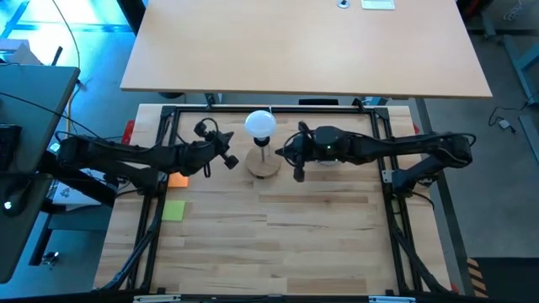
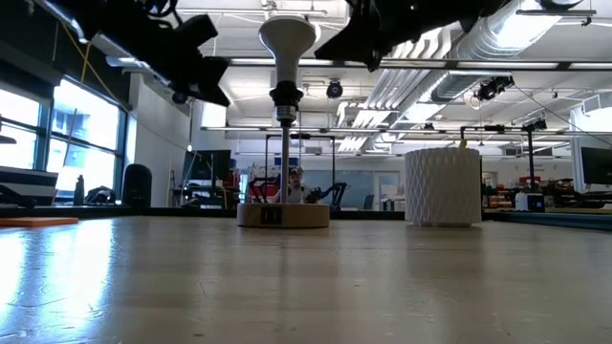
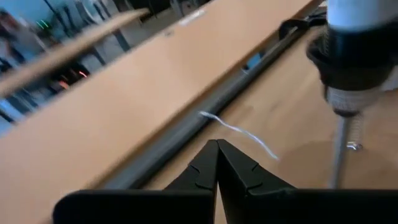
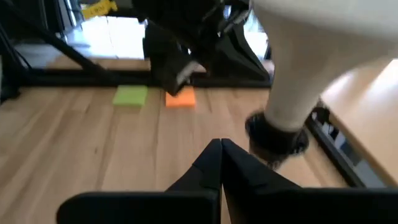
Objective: Screw lightbulb
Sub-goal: Insert the light bulb into the brown lamp
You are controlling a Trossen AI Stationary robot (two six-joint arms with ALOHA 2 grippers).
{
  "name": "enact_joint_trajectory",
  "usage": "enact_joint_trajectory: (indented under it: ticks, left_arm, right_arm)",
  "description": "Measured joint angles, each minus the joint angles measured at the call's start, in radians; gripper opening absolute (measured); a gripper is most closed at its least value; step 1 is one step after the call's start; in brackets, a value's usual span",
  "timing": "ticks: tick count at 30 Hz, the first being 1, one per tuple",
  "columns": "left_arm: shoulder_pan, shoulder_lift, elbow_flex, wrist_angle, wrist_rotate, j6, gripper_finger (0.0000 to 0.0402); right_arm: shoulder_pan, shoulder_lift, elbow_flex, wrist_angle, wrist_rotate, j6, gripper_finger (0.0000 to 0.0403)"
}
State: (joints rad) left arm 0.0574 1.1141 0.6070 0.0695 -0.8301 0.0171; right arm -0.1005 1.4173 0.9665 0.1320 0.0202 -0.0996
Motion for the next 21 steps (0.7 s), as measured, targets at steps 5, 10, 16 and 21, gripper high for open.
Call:
enact_joint_trajectory:
  ticks: [5,10,16,21]
  left_arm:
    - [-0.011,0.000,-0.121,0.177,0.109,-0.148,0.0000]
    - [-0.046,0.001,-0.255,0.494,0.206,-0.144,0.0000]
    - [-0.046,0.000,-0.380,0.888,0.344,-0.136,0.0000]
    - [-0.018,0.000,-0.409,1.013,0.416,-0.087,0.0000]
  right_arm:
    - [0.008,0.065,0.000,-0.012,-0.001,0.013,0.0000]
    - [0.028,0.158,0.000,0.062,-0.184,-0.035,0.0000]
    - [0.036,0.310,-0.001,0.561,-0.525,0.014,0.0000]
    - [-0.004,0.397,-0.001,1.003,-0.598,0.144,0.0000]
